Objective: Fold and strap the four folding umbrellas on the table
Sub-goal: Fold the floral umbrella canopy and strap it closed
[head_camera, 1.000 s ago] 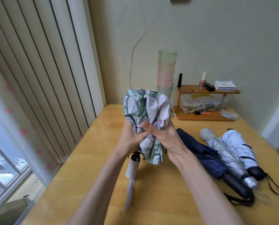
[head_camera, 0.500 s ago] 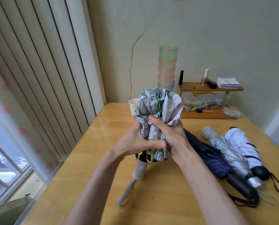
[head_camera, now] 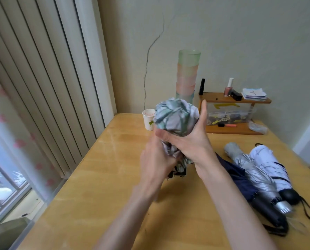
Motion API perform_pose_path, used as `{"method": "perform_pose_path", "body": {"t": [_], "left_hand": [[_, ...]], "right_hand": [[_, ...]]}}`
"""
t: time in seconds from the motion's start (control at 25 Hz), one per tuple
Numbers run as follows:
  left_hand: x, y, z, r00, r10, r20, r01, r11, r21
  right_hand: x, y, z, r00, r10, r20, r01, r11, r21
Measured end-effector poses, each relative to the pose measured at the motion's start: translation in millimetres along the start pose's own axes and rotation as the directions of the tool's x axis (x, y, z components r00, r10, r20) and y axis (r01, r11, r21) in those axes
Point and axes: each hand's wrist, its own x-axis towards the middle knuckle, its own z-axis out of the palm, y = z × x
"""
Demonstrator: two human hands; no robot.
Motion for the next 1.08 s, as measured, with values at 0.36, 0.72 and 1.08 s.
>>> {"method": "perform_pose_path", "body": {"t": [0.36, 0.72, 1.08], "left_hand": [[15.4, 2.1, -58.9, 0.922, -0.017, 0.387, 0.175, 0.910, -0.377], [13.8, -6.7, -58.0, 0.856, 0.141, 0.497, 0.200, 0.796, -0.571], [16.8, -5.8, -36.2, 0.962, -0.050, 0.270, 0.206, 0.780, -0.591]], "right_hand": [[8.8, 12.1, -23.0, 0.991, -0.091, -0.096, 0.109, 0.974, 0.199], [-4.0, -2.3, -10.0, 0.949, -0.236, 0.207, 0.191, 0.958, 0.215], [3.9, -4.7, -4.1, 0.964, -0.196, 0.182, 0.190, 0.981, 0.050]]}}
